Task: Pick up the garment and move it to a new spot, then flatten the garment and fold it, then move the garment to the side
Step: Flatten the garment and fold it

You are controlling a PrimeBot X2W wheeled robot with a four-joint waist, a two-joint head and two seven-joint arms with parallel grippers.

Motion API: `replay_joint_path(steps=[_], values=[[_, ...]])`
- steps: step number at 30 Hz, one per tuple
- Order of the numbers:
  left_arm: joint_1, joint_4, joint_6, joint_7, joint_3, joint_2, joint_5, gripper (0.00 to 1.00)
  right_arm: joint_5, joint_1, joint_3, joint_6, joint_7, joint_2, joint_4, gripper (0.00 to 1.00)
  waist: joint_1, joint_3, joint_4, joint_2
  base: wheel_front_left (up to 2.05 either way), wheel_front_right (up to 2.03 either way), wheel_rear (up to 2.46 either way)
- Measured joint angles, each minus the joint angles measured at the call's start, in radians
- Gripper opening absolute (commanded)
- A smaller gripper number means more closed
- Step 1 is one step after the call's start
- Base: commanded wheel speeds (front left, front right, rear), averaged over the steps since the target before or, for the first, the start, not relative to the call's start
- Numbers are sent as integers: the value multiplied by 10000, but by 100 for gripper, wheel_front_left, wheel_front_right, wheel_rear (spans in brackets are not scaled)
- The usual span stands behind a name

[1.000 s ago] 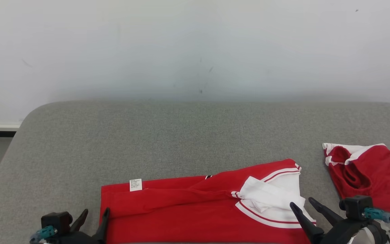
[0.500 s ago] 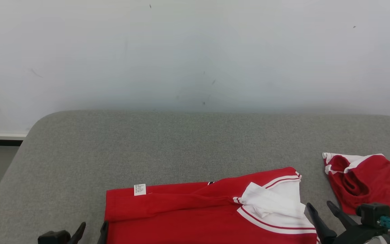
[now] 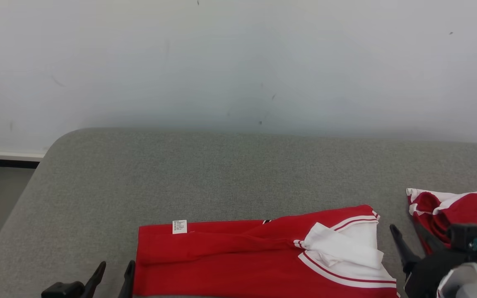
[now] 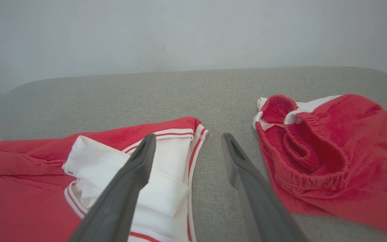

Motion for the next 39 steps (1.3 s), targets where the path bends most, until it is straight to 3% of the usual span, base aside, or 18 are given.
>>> replay_joint_path(steps=[21,39], values=[[252,-1151,169,-2,347,23,468,100,293,-2258,1034,42,4042,614,2755,100,1,441,561,1,0,0,0],[217,-1323,221,2,349,-217,587,100,554,-2964,1415,259,6119,972,4040,100,0,738,746,1,0,0,0]])
